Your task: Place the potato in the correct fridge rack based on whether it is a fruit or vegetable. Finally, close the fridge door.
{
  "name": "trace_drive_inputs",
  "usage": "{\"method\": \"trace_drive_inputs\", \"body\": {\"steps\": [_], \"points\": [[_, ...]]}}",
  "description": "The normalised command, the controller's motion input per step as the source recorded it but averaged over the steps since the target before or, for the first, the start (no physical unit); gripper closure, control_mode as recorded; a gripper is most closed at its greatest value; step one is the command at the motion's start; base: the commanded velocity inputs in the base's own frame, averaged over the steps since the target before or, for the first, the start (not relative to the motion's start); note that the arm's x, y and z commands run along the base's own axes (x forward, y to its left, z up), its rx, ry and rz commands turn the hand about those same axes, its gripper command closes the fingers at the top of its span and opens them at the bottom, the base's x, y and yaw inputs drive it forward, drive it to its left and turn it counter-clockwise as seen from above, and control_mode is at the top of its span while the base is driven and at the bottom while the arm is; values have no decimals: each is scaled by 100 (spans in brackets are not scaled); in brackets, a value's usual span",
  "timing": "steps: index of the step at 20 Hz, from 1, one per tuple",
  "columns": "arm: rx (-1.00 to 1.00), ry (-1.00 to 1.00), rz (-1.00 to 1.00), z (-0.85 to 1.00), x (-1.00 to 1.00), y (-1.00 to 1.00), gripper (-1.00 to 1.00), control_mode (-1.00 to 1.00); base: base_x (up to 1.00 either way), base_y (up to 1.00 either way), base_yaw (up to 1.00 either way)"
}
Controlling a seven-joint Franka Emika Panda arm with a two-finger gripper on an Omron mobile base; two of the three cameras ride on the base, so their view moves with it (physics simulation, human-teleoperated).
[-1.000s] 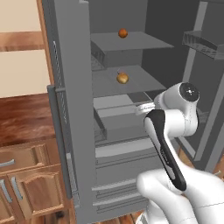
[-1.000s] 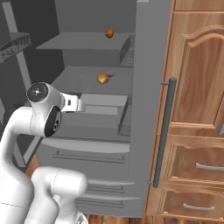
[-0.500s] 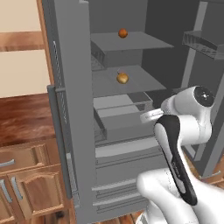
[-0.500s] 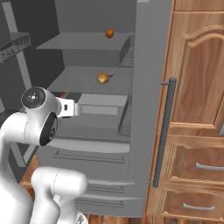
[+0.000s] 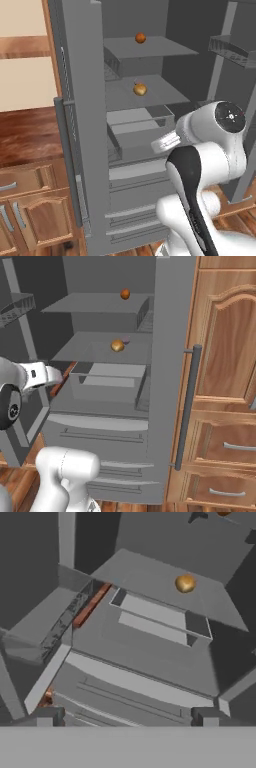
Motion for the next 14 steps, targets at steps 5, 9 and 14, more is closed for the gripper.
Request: {"method": "trace_drive_inputs", "body": {"steps": [5,9,14], "points": [[-32,1,3,19,-60,83,-100,-100,0,0,0],[-37,4,5,0,-43,98,-100,-100,0,0,0],[-40,0,3,-10,-32,98,-100,-100,0,0,0]]}}
